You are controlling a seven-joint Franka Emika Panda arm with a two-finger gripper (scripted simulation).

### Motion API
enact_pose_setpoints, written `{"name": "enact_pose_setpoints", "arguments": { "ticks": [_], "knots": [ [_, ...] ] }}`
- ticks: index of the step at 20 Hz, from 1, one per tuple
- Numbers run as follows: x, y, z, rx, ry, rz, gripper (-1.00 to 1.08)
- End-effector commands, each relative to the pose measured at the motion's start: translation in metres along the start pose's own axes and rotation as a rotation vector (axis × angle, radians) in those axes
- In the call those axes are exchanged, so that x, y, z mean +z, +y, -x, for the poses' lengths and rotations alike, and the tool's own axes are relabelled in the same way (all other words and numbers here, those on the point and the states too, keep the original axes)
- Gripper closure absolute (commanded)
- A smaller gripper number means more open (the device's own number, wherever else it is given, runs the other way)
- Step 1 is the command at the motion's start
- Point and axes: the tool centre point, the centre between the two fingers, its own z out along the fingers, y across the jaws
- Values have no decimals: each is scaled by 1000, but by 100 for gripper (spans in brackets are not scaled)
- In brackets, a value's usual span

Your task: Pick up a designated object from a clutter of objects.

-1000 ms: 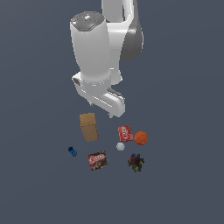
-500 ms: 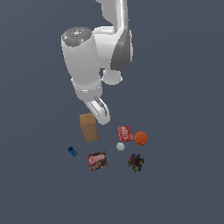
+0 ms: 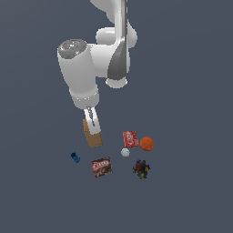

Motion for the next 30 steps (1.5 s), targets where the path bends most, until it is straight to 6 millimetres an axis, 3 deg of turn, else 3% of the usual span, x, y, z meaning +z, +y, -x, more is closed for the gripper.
{"name": "enact_pose_setpoints", "arguments": {
  "ticks": [1, 15, 25, 30],
  "knots": [
    [4, 3, -4, 49, 2, 1, -92],
    [13, 8, -11, 124, 5, 3, -92],
    [53, 9, -11, 129, 6, 4, -92],
    [61, 9, -11, 129, 5, 3, -92]
  ]
}}
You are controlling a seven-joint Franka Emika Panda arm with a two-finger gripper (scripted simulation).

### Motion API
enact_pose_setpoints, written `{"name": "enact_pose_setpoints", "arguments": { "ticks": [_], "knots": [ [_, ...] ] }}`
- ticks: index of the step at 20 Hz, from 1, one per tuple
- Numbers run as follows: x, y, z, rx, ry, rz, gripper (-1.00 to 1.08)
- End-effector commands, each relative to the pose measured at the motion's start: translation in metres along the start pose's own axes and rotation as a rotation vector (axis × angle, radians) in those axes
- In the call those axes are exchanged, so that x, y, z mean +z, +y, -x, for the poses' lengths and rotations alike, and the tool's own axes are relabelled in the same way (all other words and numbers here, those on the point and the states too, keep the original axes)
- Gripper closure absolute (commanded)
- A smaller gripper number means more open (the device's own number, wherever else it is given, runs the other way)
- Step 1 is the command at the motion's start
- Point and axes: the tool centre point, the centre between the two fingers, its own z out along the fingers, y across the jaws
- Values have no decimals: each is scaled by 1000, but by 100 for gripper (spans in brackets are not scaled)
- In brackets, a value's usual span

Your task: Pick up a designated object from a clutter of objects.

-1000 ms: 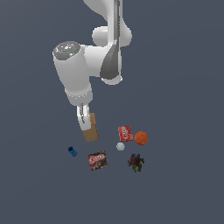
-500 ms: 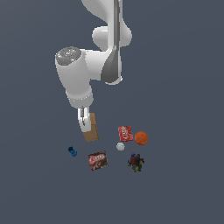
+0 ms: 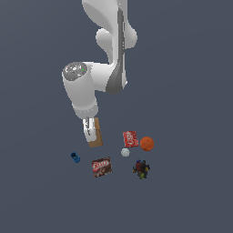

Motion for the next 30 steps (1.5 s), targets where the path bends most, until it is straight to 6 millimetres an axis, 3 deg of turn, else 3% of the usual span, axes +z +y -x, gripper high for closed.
{"name": "enact_pose_setpoints", "arguments": {
  "ticks": [1, 10, 17, 23, 30],
  "knots": [
    [1, -1, 0, 0, 0, -1, 108],
    [1, -1, 0, 0, 0, -1, 108],
    [-10, -4, 5, 0, 0, -3, 108],
    [-39, -13, 20, 1, 1, -3, 108],
    [-96, -31, 49, 1, 3, -2, 108]
  ]
}}
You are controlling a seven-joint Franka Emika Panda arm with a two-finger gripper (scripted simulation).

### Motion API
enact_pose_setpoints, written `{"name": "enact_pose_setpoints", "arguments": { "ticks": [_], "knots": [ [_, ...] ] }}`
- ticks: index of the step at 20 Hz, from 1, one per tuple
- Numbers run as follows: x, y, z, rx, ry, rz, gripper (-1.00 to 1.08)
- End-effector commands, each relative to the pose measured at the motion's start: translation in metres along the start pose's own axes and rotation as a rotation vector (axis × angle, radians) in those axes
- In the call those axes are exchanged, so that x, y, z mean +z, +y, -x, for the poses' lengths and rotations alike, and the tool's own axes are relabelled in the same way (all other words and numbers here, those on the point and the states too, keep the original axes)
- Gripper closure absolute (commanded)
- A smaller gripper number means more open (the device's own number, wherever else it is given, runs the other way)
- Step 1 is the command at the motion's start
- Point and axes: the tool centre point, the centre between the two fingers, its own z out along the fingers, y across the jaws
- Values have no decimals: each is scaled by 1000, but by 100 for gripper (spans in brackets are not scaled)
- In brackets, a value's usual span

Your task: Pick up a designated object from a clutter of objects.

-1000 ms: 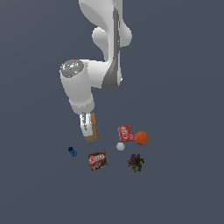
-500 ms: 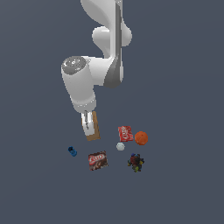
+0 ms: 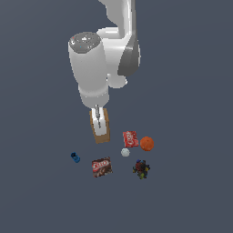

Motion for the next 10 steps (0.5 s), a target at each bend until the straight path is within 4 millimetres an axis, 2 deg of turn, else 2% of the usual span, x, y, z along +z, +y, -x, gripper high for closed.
{"name": "enact_pose_setpoints", "arguments": {
  "ticks": [1, 10],
  "knots": [
    [-28, -9, 11, 0, 3, -9, 108],
    [-117, -38, 57, 0, 3, -9, 108]
  ]
}}
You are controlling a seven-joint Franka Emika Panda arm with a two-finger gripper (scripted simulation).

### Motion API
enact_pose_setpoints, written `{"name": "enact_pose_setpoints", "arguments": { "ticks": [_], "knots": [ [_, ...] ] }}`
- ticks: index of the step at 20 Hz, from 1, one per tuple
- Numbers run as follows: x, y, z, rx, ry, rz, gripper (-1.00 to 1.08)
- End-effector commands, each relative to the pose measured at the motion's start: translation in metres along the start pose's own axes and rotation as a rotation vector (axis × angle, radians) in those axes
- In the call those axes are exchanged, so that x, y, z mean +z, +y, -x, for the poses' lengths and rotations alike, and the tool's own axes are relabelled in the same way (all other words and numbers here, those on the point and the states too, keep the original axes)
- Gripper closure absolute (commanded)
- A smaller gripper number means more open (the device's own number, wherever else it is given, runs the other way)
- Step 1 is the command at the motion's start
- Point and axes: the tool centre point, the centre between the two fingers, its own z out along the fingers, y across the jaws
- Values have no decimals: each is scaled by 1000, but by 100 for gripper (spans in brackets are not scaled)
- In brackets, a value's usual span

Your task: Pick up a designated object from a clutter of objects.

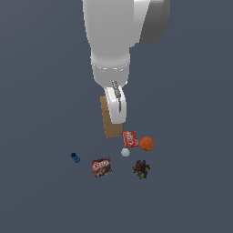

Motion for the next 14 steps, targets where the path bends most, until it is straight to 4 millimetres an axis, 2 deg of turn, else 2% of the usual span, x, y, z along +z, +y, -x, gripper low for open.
{"name": "enact_pose_setpoints", "arguments": {
  "ticks": [1, 7, 14],
  "knots": [
    [-29, -9, 12, 0, 1, -8, 108],
    [-79, -27, 38, 0, 0, -8, 108],
    [-125, -44, 61, 0, -1, -8, 108]
  ]
}}
